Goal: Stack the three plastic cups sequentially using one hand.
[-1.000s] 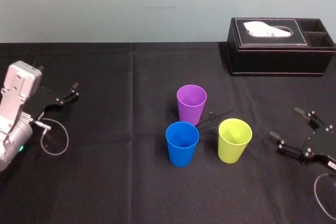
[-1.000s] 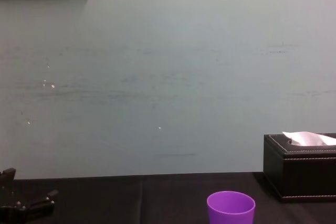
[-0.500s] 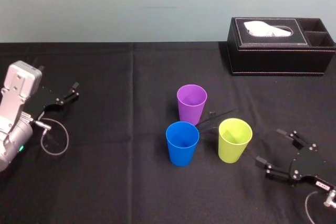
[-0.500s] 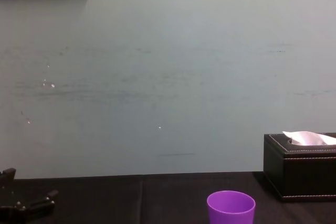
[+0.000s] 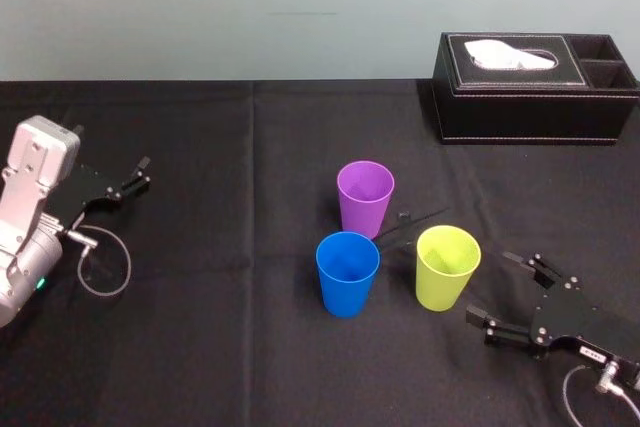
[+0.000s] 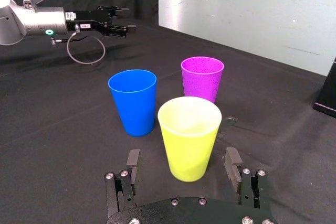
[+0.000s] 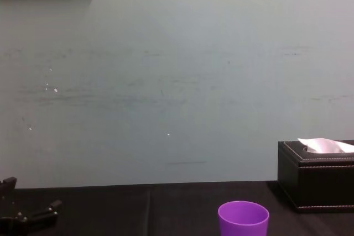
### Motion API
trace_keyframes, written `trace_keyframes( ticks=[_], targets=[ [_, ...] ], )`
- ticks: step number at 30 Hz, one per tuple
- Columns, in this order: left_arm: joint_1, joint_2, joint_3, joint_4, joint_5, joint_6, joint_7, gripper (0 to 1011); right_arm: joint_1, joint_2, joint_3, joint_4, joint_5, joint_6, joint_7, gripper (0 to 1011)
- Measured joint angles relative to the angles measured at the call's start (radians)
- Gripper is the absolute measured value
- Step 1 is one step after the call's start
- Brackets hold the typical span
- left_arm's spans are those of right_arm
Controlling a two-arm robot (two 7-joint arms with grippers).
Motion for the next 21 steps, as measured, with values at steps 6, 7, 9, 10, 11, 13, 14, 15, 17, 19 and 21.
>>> trace_keyframes(
  ticks=[6, 7, 9, 10, 11, 13, 14, 15, 17, 19, 21],
  targets=[
    [0.000, 0.000, 0.000, 0.000, 0.000, 0.000, 0.000, 1011, 0.031, -0.016, -0.016, 0.015, -0.020, 0.010, 0.007, 1004],
    [0.000, 0.000, 0.000, 0.000, 0.000, 0.000, 0.000, 1011, 0.036, -0.018, -0.018, 0.018, -0.022, 0.012, 0.007, 1004],
    [0.000, 0.000, 0.000, 0.000, 0.000, 0.000, 0.000, 1011, 0.050, -0.024, -0.025, 0.029, -0.027, 0.016, 0.009, 1004],
    [0.000, 0.000, 0.000, 0.000, 0.000, 0.000, 0.000, 1011, 0.055, -0.026, -0.027, 0.033, -0.029, 0.016, 0.010, 1004],
    [0.000, 0.000, 0.000, 0.000, 0.000, 0.000, 0.000, 1011, 0.059, -0.028, -0.029, 0.036, -0.032, 0.017, 0.010, 1004],
    [0.000, 0.000, 0.000, 0.000, 0.000, 0.000, 0.000, 1011, 0.072, -0.032, -0.036, 0.046, -0.038, 0.018, 0.012, 1004],
    [0.000, 0.000, 0.000, 0.000, 0.000, 0.000, 0.000, 1011, 0.076, -0.034, -0.038, 0.049, -0.039, 0.019, 0.013, 1004],
    [0.000, 0.000, 0.000, 0.000, 0.000, 0.000, 0.000, 1011, 0.076, -0.034, -0.038, 0.049, -0.039, 0.019, 0.013, 1004],
    [0.000, 0.000, 0.000, 0.000, 0.000, 0.000, 0.000, 1011, 0.092, -0.041, -0.047, 0.061, -0.045, 0.022, 0.016, 1004],
    [0.000, 0.000, 0.000, 0.000, 0.000, 0.000, 0.000, 1011, 0.106, -0.046, -0.055, 0.070, -0.049, 0.024, 0.018, 1004],
    [0.000, 0.000, 0.000, 0.000, 0.000, 0.000, 0.000, 1011, 0.114, -0.050, -0.060, 0.075, -0.052, 0.026, 0.019, 1004]
  ],
)
